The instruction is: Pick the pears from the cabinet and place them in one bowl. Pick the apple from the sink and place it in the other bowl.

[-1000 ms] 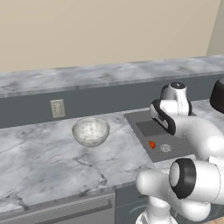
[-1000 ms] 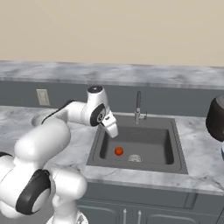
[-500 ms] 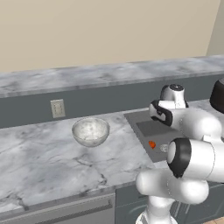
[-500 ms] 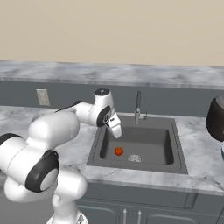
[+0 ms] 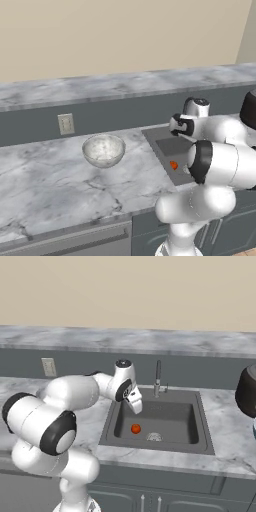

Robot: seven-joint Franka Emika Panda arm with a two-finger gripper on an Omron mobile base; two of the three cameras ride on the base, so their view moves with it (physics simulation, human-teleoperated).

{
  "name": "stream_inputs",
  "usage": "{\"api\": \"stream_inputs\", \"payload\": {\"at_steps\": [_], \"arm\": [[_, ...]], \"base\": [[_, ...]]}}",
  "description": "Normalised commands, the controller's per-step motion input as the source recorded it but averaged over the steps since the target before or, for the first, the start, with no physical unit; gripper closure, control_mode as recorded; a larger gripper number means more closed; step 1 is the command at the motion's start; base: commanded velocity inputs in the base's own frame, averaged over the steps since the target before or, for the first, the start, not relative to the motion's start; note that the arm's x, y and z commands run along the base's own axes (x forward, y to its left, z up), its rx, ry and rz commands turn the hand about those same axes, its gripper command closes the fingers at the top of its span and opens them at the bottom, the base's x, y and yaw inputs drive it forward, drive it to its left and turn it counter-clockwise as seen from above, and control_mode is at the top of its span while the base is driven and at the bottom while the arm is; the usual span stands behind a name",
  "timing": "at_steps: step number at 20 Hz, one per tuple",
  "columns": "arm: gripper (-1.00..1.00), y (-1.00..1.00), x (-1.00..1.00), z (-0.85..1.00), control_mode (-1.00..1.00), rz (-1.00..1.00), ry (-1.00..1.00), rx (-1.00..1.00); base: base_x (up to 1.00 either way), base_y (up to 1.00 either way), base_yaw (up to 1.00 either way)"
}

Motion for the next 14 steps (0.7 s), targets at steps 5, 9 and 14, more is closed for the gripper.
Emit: {"api": "stream_inputs", "payload": {"at_steps": [5, 9, 14], "arm": [[-1.00, -0.07, 0.31, -0.22, -1.00, -0.03, 0.00, 0.00], [-1.00, -0.05, 0.31, -0.25, -1.00, -0.02, 0.00, 0.00], [-1.00, -0.08, 0.29, -0.24, -1.00, 0.00, 0.00, 0.00]], "base": [[0.00, 0.00, 0.00], [0.00, 0.00, 0.00], [0.00, 0.00, 0.00]]}}
